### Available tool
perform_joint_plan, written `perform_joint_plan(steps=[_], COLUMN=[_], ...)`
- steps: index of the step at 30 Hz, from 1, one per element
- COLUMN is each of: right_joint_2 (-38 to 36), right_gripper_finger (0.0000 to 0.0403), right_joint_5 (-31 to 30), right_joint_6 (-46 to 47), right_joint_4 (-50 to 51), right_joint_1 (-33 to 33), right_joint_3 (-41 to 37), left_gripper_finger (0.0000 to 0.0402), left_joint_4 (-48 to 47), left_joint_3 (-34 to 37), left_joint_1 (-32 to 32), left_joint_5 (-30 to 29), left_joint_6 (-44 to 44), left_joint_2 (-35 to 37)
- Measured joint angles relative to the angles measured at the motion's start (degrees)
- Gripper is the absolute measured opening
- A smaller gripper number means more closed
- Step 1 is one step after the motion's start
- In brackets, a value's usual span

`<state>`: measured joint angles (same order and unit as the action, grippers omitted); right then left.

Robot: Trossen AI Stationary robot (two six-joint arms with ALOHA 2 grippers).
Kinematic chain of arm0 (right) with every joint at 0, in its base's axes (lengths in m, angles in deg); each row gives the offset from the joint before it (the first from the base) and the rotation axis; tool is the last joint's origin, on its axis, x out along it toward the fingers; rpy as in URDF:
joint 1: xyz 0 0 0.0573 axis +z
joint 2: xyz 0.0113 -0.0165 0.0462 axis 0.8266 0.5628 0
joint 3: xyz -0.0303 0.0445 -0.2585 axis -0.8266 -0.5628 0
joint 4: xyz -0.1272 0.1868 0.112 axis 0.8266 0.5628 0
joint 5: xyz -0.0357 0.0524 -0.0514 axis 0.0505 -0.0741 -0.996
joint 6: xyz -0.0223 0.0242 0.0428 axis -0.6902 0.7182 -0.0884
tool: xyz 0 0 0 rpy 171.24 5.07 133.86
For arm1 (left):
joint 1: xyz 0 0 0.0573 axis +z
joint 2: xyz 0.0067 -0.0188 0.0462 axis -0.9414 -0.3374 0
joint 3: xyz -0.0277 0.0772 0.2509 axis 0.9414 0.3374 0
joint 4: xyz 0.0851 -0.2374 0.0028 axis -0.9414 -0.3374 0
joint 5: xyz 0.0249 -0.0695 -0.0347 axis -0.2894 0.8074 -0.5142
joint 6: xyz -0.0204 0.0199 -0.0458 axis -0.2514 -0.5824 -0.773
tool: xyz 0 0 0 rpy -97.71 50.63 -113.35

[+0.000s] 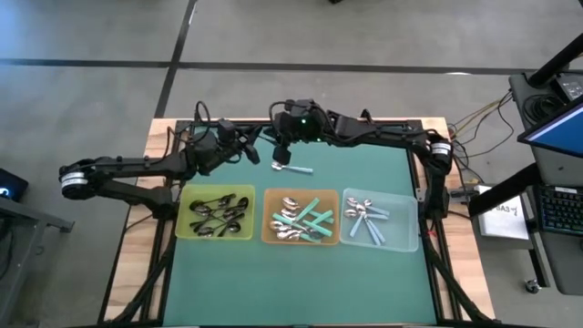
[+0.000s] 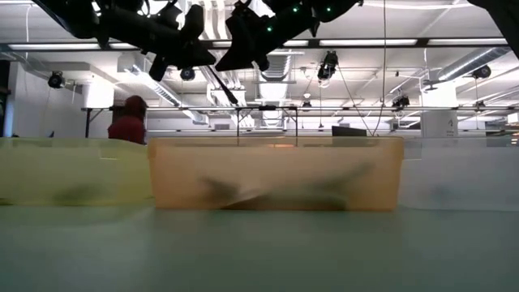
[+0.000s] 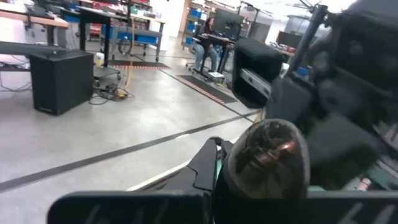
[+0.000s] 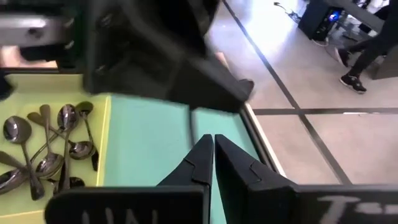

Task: Sort silverware by color (type)
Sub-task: Put the black spoon into the yellow bin

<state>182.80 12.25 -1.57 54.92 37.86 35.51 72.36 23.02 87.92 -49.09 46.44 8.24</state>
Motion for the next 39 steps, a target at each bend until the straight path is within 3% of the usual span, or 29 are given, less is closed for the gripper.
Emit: perform_joint_plan(steps=[8,13,16,21,26,30,39], right_joint_2=[-1.0,-2.3,-2.4,-2.3,-2.3,-2.2,-2.2], right_gripper_finger=[0.0012,0.0044,0.0072,0.0107,0.0115,0.0114,0.0096], right_joint_5=[-0.1,0.1,-0.1,0.3,0.1,0.3,0.3], right_joint_6=[-0.4,-0.7,1.2,7.1,11.0,13.4,17.0], right_joint_4=[3.1,14.1,20.4,29.1,33.4,32.2,30.0], right_joint_1=[-0.6,-2.5,-3.4,-4.3,-4.6,-4.4,-3.8], right_joint_3=[0.1,2.9,4.9,5.7,3.0,-0.9,-8.6], left_gripper_finger=[0.0001,0.0001,0.0001,0.0001,0.0000,0.0000,0.0010], left_joint_4=[-2.8,-14.8,-21.1,-43.6,-73.8,-91.3,-101.5], left_joint_3=[0.0,0.0,0.0,-4.5,-13.4,-19.5,-21.2], left_joint_1=[0.0,0.0,0.0,-0.8,-3.5,-5.2,-5.3], left_joint_5=[1.6,1.8,5.2,15.6,16.1,16.0,21.5], left_joint_6=[-0.6,-3.5,-6.0,-12.4,-15.0,-15.3,-14.6], left_joint_2=[0.7,4.7,8.8,14.2,14.7,12.8,6.5])
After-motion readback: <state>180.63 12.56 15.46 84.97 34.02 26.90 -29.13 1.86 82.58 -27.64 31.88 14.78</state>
